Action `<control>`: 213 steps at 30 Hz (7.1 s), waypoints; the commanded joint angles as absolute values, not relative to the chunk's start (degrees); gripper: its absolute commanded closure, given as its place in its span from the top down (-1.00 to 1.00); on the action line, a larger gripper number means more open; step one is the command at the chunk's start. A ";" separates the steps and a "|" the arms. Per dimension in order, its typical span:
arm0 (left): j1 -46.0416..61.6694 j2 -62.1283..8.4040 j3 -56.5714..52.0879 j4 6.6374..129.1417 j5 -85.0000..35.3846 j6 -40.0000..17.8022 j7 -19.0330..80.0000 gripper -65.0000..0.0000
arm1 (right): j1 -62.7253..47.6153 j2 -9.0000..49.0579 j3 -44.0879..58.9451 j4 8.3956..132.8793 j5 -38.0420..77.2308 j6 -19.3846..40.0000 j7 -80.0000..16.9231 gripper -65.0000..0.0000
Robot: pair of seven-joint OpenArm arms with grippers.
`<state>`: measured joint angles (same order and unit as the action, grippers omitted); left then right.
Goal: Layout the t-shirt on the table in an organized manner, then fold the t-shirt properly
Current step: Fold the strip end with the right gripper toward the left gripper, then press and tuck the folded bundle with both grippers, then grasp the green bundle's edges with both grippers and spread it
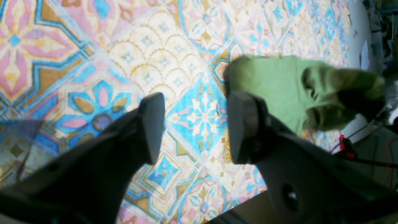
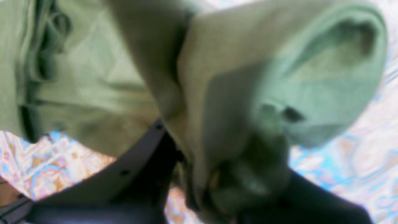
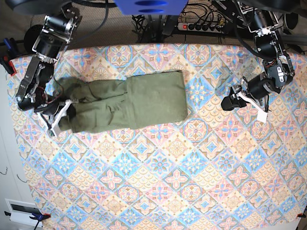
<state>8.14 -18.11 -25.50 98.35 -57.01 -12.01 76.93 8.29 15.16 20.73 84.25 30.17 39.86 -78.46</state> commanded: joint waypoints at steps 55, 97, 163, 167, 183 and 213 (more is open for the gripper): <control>7.08 -13.67 -2.24 86.99 -50.15 -11.74 60.44 -0.81 | 7.08 -3.56 -12.44 98.07 21.76 40.00 -71.87 -0.97; 2.59 -15.43 -1.01 82.77 -50.86 -11.74 57.98 -0.94 | 2.24 -6.64 -23.34 107.30 3.65 40.00 -61.23 -0.26; 10.77 -16.48 -9.01 93.85 -54.02 -12.26 58.07 -0.94 | 16.57 -6.37 -14.81 89.71 9.10 40.00 -57.01 -0.55; 10.86 -16.48 -9.01 93.93 -54.11 -12.26 58.07 -0.94 | 17.10 -6.46 -20.88 85.49 9.10 40.00 -56.84 -0.55; 16.66 -19.82 -9.45 103.96 -63.78 -12.26 57.98 -0.95 | 16.92 -8.75 -22.11 90.07 9.10 40.00 -54.20 -0.55; 15.43 -12.00 -7.52 104.66 -64.57 -11.82 57.98 0.18 | 19.74 -3.38 -11.65 86.29 9.10 40.00 -54.90 -1.00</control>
